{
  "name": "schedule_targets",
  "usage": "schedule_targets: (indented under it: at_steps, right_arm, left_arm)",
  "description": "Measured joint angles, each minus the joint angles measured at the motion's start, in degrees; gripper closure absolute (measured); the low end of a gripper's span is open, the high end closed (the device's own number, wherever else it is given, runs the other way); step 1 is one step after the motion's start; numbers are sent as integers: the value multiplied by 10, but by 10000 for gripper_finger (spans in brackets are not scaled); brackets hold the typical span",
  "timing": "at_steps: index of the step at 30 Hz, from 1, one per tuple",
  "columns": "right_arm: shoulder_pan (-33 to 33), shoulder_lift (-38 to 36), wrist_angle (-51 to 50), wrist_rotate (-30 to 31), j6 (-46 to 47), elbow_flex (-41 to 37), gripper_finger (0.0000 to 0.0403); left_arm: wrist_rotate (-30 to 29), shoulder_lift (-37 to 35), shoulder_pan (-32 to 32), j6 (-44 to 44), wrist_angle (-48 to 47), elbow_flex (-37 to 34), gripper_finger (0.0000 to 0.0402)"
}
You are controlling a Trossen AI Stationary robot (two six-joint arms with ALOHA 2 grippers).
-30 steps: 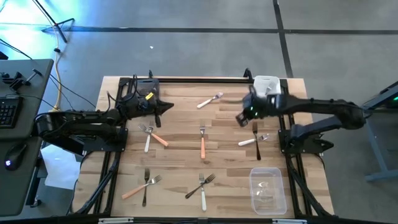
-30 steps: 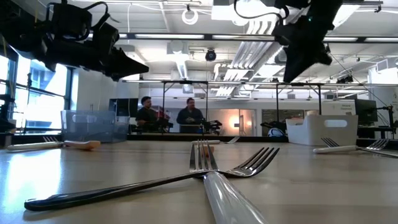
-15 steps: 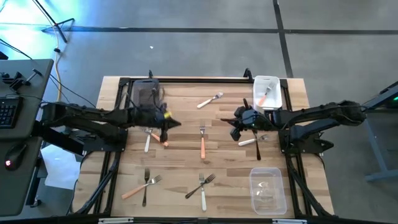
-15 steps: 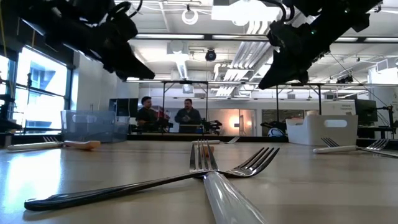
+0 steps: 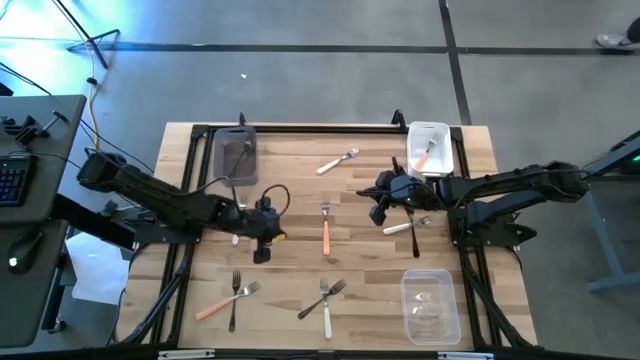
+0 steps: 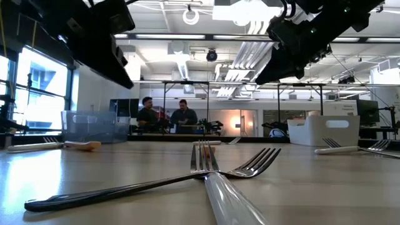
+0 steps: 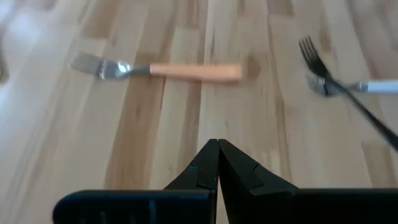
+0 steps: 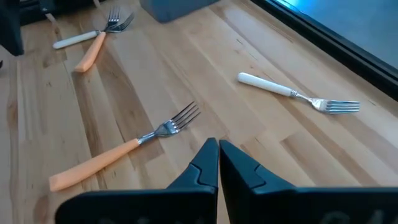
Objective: Sort silverware by color (type)
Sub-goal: Put the middle right white fork into the transparent bin
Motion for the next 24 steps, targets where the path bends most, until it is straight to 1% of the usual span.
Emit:
schedule_targets:
  at_steps: [4,9,12,16,18,20,22,24]
  right_arm:
    - [0,0,0,0,-4,0,403]
    - [0,0,1,1,-20,0,403]
    - [0,0,1,1,-25,0,403]
    - [0,0,1,1,-26,0,403]
    - [0,0,2,1,-26,0,403]
    - [0,0,5,1,-26,0,403]
    - [0,0,0,-11,-12,0,403]
    - [0,-1,-38,-52,21,6,403]
  left_arm:
    - [-15,0,-27,-51,-106,37,402]
    - [-37,0,-33,-129,-249,58,402]
    - [-33,-1,-23,-201,-322,60,401]
    - [2,-1,-10,-276,-407,60,393]
    - [11,-1,-6,-290,-428,60,383]
    - [11,-1,-2,-276,-420,60,373]
    - [10,0,8,-253,-384,60,363]
    - [10,0,18,-222,-325,60,358]
